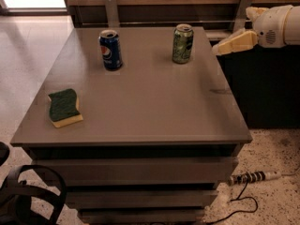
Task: Move green can near sponge
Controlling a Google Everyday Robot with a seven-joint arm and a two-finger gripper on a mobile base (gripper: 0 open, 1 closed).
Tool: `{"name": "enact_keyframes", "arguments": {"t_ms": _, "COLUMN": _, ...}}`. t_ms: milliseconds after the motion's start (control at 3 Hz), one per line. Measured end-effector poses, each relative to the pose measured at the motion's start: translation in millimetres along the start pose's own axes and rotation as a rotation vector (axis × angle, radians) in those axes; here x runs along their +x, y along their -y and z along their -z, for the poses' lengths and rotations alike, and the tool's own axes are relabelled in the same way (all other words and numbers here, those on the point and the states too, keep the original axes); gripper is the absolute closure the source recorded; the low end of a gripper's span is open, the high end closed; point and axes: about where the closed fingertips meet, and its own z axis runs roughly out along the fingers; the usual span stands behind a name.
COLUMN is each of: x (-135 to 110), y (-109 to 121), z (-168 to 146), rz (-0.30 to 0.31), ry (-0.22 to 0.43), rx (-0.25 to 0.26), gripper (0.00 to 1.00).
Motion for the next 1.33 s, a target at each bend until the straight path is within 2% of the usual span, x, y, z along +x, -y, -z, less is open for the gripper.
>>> {"name": "enact_keyframes", "arguments": {"t_ms": 667, "x": 3, "y": -1, "z": -12, "rz": -0.011, "ry": 0.011, "rx": -0.009, "gripper": 0.0}}
{"name": "enact_keyframes", "arguments": {"t_ms": 1333, "x": 3, "y": 17, "z": -73, "rz": -0.095, "ry": 0.194, "rx": -0.051, "gripper": 0.0}}
